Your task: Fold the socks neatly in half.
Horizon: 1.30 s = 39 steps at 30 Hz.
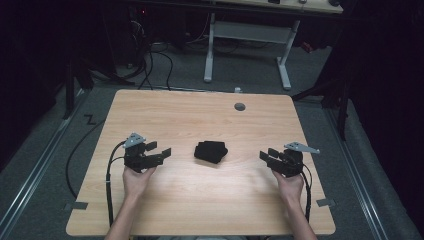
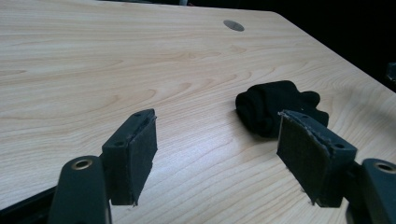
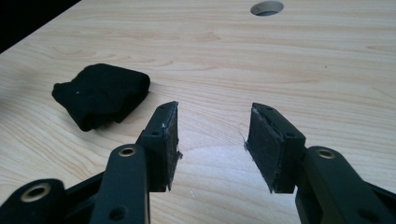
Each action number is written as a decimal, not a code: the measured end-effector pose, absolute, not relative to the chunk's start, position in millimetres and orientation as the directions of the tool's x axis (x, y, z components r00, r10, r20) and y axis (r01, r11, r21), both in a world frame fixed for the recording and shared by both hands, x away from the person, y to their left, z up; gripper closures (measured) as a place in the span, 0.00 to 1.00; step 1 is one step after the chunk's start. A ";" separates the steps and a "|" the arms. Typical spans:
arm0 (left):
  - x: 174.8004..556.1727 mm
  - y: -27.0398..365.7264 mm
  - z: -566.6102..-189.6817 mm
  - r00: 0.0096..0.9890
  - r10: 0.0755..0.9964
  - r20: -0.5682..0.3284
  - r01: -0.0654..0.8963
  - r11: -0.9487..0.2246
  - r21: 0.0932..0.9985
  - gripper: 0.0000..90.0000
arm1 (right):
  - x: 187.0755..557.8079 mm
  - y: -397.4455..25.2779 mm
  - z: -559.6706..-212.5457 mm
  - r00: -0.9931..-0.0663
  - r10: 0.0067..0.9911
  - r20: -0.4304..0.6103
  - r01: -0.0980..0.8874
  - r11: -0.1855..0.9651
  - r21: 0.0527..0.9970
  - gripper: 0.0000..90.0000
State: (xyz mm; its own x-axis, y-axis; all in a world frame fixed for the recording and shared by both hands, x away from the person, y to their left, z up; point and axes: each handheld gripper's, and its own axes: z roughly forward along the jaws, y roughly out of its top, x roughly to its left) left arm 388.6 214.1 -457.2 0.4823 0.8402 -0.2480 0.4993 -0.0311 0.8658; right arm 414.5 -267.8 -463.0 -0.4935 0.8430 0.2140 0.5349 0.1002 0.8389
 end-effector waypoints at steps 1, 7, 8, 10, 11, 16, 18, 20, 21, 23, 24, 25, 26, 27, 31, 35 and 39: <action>388.5 214.6 -457.4 0.479 0.842 -0.249 0.502 -0.030 0.865 0.32 | 414.2 -269.3 -463.4 -0.489 0.845 0.215 0.536 0.097 0.839 0.59; 385.8 222.7 -462.4 0.449 0.853 -0.266 0.511 0.000 0.860 0.33 | 412.7 -276.2 -464.7 -0.477 0.853 0.213 0.540 0.093 0.836 0.58; 385.8 222.7 -462.4 0.449 0.853 -0.266 0.511 0.000 0.860 0.33 | 412.7 -276.2 -464.7 -0.477 0.853 0.213 0.540 0.093 0.836 0.58; 385.3 226.1 -464.6 0.441 0.857 -0.266 0.517 0.000 0.856 0.33 | 412.8 -278.2 -465.8 -0.471 0.856 0.213 0.546 0.093 0.832 0.58; 384.8 228.6 -466.6 0.429 0.863 -0.265 0.522 0.003 0.853 0.33 | 412.8 -280.0 -466.9 -0.466 0.859 0.212 0.549 0.092 0.831 0.58; 385.8 232.9 -470.8 0.407 0.875 -0.263 0.539 0.002 0.842 0.33 | 412.7 -282.8 -469.0 -0.454 0.867 0.207 0.556 0.094 0.826 0.57; 386.8 233.8 -472.2 0.398 0.881 -0.257 0.543 -0.001 0.840 0.33 | 413.5 -285.5 -470.6 -0.444 0.873 0.200 0.563 0.098 0.820 0.57; 388.6 234.4 -474.0 0.385 0.889 -0.249 0.548 -0.003 0.837 0.34 | 414.2 -287.6 -472.1 -0.436 0.879 0.192 0.565 0.101 0.819 0.57; 388.6 234.4 -474.0 0.385 0.889 -0.249 0.548 -0.003 0.837 0.33 | 414.5 -288.6 -473.1 -0.433 0.881 0.190 0.566 0.102 0.818 0.57; 390.4 233.7 -476.5 0.373 0.896 -0.239 0.555 -0.009 0.832 0.34 | 414.7 -290.3 -475.1 -0.424 0.885 0.189 0.575 0.102 0.812 0.56; 390.4 233.7 -476.5 0.373 0.896 -0.239 0.555 -0.009 0.832 0.33 | 414.7 -290.3 -475.1 -0.424 0.885 0.189 0.575 0.102 0.812 0.56; 391.9 233.4 -478.5 0.368 0.901 -0.231 0.561 -0.017 0.827 0.34 | 415.2 -291.0 -477.0 -0.413 0.893 0.177 0.585 0.111 0.803 0.56; 391.9 233.4 -478.5 0.368 0.901 -0.231 0.561 -0.017 0.827 0.34 | 415.9 -291.8 -477.9 -0.412 0.894 0.173 0.588 0.116 0.800 0.56; 393.7 233.1 -480.5 0.364 0.903 -0.227 0.567 -0.022 0.823 0.34 | 416.8 -292.5 -478.6 -0.411 0.895 0.173 0.589 0.117 0.799 0.56; 396.5 232.8 -483.5 0.352 0.910 -0.220 0.575 -0.025 0.818 0.34 | 418.7 -293.2 -480.6 -0.397 0.903 0.167 0.601 0.118 0.791 0.55; 399.1 233.5 -486.7 0.341 0.915 -0.215 0.581 -0.025 0.813 0.34 | 421.1 -292.9 -483.9 -0.392 0.907 0.152 0.611 0.133 0.781 0.55; 401.3 234.5 -489.1 0.328 0.920 -0.213 0.589 -0.023 0.808 0.34 | 423.2 -293.1 -486.5 -0.386 0.911 0.148 0.618 0.136 0.775 0.55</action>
